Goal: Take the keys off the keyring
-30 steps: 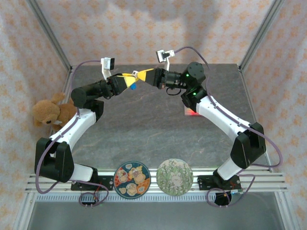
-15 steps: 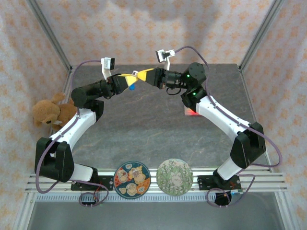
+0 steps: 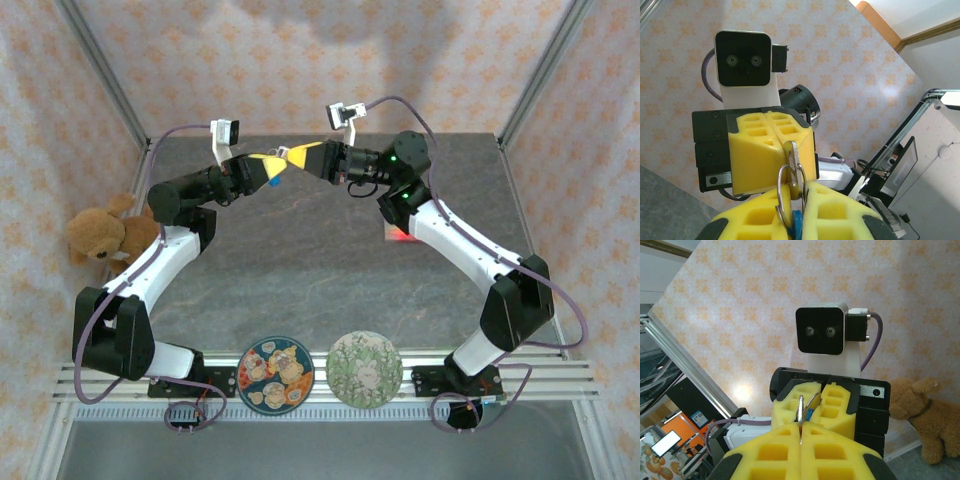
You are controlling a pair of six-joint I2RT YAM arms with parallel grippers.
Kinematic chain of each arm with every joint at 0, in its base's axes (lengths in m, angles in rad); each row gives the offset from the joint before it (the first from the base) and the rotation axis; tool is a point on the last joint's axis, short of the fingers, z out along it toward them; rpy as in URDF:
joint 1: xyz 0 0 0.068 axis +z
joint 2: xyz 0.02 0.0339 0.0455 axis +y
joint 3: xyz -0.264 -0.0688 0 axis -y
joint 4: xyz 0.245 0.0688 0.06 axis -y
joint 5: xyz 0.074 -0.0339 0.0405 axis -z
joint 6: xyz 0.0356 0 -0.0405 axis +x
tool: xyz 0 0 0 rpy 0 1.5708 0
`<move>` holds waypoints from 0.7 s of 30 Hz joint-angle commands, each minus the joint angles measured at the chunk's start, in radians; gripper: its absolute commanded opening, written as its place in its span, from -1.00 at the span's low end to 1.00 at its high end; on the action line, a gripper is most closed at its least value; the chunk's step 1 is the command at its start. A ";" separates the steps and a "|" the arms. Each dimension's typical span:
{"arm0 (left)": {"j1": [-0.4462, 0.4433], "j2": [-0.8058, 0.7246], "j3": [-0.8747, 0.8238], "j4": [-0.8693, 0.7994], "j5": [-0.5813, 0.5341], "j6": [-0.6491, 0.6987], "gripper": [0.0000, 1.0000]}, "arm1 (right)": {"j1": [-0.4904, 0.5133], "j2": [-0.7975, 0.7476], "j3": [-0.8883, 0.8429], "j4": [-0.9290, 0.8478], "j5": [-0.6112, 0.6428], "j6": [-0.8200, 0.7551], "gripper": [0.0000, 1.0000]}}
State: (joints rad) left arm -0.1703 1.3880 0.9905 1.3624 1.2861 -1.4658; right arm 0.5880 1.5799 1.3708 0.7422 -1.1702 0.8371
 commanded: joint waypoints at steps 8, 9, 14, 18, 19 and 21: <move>0.009 -0.028 0.014 0.048 -0.016 0.027 -1.00 | -0.002 -0.071 -0.039 -0.095 0.027 -0.138 -1.00; 0.012 -0.029 0.010 0.047 -0.024 0.029 -1.00 | -0.002 -0.082 -0.050 -0.110 0.039 -0.163 -1.00; 0.013 -0.029 0.002 0.048 -0.045 0.034 -1.00 | 0.035 -0.135 -0.078 -0.261 0.083 -0.361 -1.00; 0.012 -0.036 0.003 0.049 -0.056 0.033 -1.00 | 0.085 -0.173 -0.114 -0.335 0.125 -0.534 -1.00; 0.012 -0.038 0.004 0.048 -0.056 0.031 -1.00 | 0.093 -0.181 -0.126 -0.334 0.135 -0.559 -1.00; 0.012 -0.039 0.005 0.048 -0.056 0.028 -1.00 | 0.110 -0.196 -0.147 -0.347 0.156 -0.620 -1.00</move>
State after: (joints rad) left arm -0.1703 1.3823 0.9863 1.3590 1.3365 -1.4456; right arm 0.6556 1.4181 1.2705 0.4942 -0.9691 0.3882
